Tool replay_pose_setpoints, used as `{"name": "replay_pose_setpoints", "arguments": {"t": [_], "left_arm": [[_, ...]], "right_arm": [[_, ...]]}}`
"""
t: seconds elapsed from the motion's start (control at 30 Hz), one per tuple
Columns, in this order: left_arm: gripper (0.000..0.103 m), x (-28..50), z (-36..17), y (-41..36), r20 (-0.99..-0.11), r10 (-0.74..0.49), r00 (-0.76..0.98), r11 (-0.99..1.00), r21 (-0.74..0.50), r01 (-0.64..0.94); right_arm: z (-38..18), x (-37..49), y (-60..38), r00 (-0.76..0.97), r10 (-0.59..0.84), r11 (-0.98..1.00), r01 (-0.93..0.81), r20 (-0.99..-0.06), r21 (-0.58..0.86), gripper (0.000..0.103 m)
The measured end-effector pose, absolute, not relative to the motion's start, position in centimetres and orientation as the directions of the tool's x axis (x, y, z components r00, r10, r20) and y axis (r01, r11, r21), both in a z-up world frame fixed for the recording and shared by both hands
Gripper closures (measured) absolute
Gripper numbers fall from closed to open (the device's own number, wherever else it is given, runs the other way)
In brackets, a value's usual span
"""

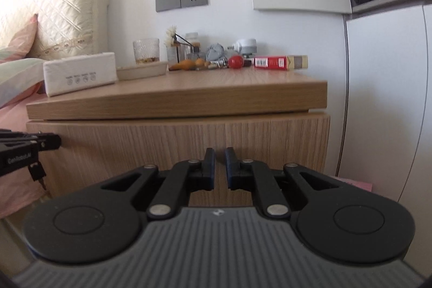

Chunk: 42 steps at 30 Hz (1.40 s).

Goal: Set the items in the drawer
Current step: 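Push the drawer front shut with both tools' closed fingers, then open both tools and back them away from the closed drawer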

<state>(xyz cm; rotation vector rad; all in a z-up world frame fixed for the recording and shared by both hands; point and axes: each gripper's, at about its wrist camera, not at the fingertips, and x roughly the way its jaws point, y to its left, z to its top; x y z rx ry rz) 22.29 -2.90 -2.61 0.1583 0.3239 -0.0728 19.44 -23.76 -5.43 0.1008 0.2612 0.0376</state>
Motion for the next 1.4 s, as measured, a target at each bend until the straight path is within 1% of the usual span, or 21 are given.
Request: {"name": "replay_pose_setpoints", "arguments": {"t": [0.1,0.27,0.33,0.5,0.93,1.17,1.27,1.33,1.4], "left_arm": [[0.099,23.0,-2.7,-2.8,-0.317,-0.055,0.947,0.986,0.131,0.101],[0.099,23.9,-2.9,-2.1,-0.319,-0.078,0.945,0.988,0.101,0.116],[0.099,23.9,-2.9,-1.9,-0.320,-0.086,0.944,0.988,0.094,0.122],[0.099,24.1,-3.0,-1.5,-0.324,-0.088,0.942,0.990,0.078,0.119],[0.098,24.1,-2.6,-1.1,-0.336,-0.059,0.940,0.992,0.090,0.094],[0.096,23.4,-1.7,-0.3,-0.333,-0.053,0.942,0.996,0.052,0.075],[0.093,22.7,-1.5,-0.7,-0.330,-0.042,0.943,0.994,0.078,0.071],[0.082,22.0,-1.4,-1.1,-0.330,-0.035,0.943,0.992,0.101,0.072],[0.081,21.4,-1.2,-1.2,-0.335,-0.046,0.941,0.993,0.090,0.080]], "right_arm": [[-5.7,20.1,-23.7,0.967,0.048,0.994,-0.023,-0.251,0.104,0.093],[-5.6,21.2,-23.8,0.966,0.036,0.987,0.007,-0.258,0.163,0.093],[-5.5,21.2,-23.4,0.966,0.032,0.987,0.010,-0.258,0.160,0.088],[-5.7,21.2,-22.7,0.967,0.028,0.991,0.006,-0.254,0.131,0.088],[-4.7,20.3,-22.5,0.962,0.045,0.991,-0.010,-0.269,0.131,0.089],[-3.8,19.6,-22.5,0.958,0.064,0.990,-0.027,-0.280,0.137,0.089],[-3.5,19.3,-22.5,0.956,0.073,0.990,-0.034,-0.284,0.139,0.089],[-3.2,19.1,-22.5,0.955,0.078,0.989,-0.039,-0.287,0.141,0.089],[-2.9,18.9,-22.5,0.953,0.084,0.989,-0.043,-0.290,0.143,0.089]]}}
